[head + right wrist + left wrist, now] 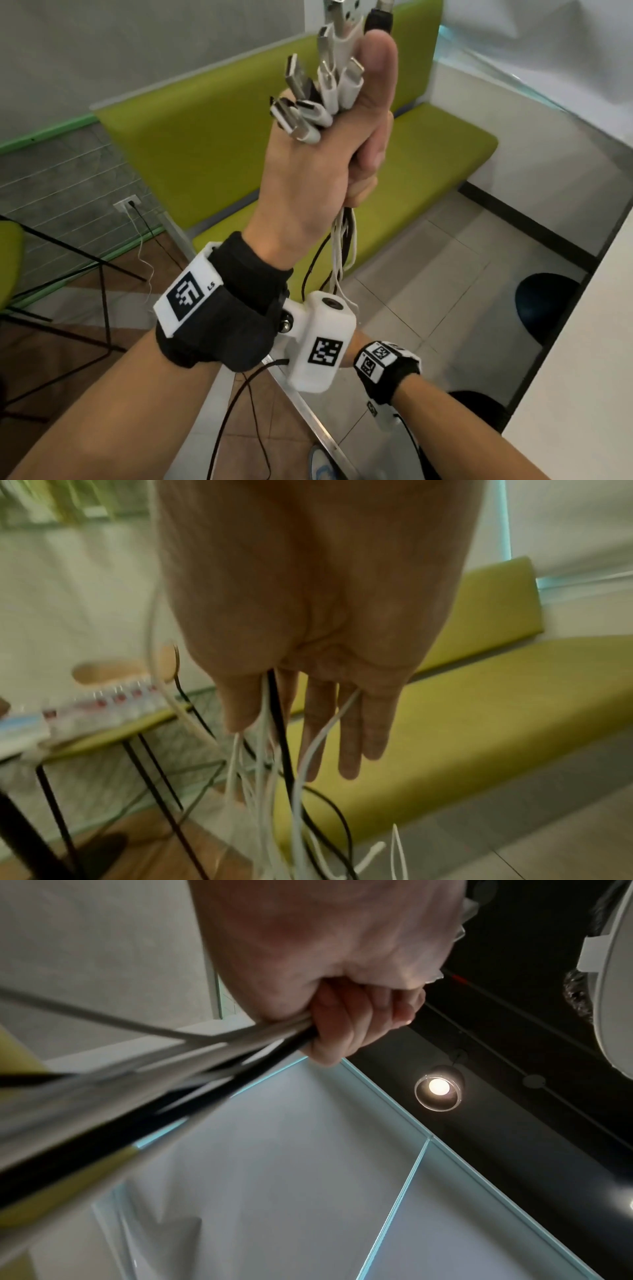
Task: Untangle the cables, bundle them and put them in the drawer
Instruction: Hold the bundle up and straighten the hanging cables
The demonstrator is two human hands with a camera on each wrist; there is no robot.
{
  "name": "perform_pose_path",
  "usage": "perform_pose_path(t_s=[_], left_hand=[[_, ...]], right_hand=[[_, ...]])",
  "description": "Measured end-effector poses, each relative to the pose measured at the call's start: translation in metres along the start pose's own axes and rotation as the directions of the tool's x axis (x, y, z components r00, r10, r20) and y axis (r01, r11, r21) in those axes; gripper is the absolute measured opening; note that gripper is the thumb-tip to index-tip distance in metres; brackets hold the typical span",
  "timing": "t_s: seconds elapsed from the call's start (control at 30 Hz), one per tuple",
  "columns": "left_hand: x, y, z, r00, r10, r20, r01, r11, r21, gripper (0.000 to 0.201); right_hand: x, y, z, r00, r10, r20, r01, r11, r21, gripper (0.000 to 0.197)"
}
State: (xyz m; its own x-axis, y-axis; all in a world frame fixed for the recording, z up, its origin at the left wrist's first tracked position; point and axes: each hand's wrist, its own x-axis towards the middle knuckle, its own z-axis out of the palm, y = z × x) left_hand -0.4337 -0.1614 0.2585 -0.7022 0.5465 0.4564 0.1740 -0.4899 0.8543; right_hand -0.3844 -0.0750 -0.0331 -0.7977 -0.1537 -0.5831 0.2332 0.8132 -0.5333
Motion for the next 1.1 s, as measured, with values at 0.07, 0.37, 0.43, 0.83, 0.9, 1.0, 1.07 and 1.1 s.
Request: perform_pose_path(t_s=[0.07,0.37,0.43,0.83,0.9,1.0,1.07,1.1], left_hand=[[-0.002,0.006,-0.003,1.0,0.015,-0.022,-0.014,0.999,0.028,0.035],[0.009,0.026,-0.021,0.991,0.127,-0.049,-0.125,0.991,0.037,0.036],[0.007,0.021,-0.018,0.992,0.115,-0.06,-0.111,0.992,0.06,0.033],[-0.008,-0.009,-0.016,0.995,-0.029,-0.094,0.037,0.996,0.081,0.042],[-0.009,-0.012,-0.015,0.995,-0.053,-0.081,0.059,0.995,0.083,0.046],[-0.011,-0.016,-0.013,0.996,-0.07,-0.059,0.077,0.989,0.123,0.054],[-0.011,-0.021,-0.011,0.994,-0.086,-0.062,0.096,0.979,0.182,0.058],[-0.012,-0.023,-0.009,0.994,-0.09,-0.067,0.102,0.973,0.206,0.058]], right_hand=[[0.018,0.024,0.025,0.999,-0.014,0.03,0.019,0.985,-0.174,0.054],[0.0,0.109,0.053,0.927,0.325,0.189,-0.173,0.815,-0.553,0.046],[-0.002,0.105,0.045,0.919,0.32,0.232,-0.156,0.833,-0.53,0.053],[-0.049,0.052,-0.061,0.982,0.155,0.113,-0.104,0.925,-0.365,0.031],[-0.067,0.048,-0.102,0.995,0.067,-0.07,-0.08,0.976,-0.202,0.039],[-0.105,0.007,-0.142,0.926,-0.235,-0.295,0.319,0.907,0.277,0.074],[-0.12,-0.031,-0.147,0.82,-0.427,-0.381,0.565,0.711,0.419,0.085],[-0.12,-0.049,-0.145,0.773,-0.486,-0.407,0.632,0.647,0.427,0.083]])
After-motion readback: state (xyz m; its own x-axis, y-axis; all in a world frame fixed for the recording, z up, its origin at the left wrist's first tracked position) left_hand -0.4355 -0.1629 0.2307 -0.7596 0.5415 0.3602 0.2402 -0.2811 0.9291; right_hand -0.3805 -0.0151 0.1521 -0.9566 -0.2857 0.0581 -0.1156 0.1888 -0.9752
